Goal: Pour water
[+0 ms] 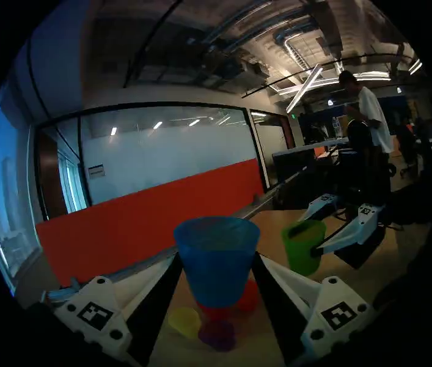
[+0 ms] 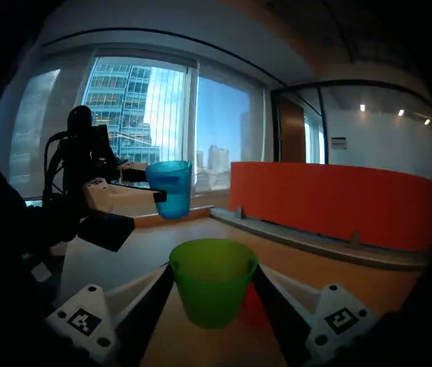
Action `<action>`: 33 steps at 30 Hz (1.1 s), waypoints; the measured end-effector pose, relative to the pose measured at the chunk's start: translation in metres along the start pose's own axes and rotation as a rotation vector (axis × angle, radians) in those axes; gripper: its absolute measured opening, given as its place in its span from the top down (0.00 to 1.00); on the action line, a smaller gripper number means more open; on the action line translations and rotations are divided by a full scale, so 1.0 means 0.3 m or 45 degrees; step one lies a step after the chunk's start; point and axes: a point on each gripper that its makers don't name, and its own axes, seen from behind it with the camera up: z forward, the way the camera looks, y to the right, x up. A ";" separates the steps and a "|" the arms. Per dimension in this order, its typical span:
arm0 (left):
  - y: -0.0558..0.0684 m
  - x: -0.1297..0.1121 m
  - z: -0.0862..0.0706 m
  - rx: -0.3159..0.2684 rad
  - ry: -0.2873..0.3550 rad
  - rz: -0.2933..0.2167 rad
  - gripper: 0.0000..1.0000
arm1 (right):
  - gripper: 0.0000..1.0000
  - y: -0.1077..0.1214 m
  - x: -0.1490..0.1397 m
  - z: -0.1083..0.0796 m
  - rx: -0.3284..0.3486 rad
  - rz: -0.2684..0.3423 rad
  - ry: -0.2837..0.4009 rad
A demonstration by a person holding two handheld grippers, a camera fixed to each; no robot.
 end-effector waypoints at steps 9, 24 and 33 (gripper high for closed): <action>-0.030 0.035 0.006 0.045 0.018 0.087 0.19 | 0.09 -0.048 -0.013 0.038 0.050 0.017 0.006; -0.077 0.105 0.006 0.119 0.049 0.284 0.19 | 0.09 -0.123 -0.036 0.105 0.132 0.035 0.008; -0.091 0.127 -0.001 0.141 0.060 0.394 0.20 | 0.09 -0.156 -0.048 0.135 0.171 0.041 0.003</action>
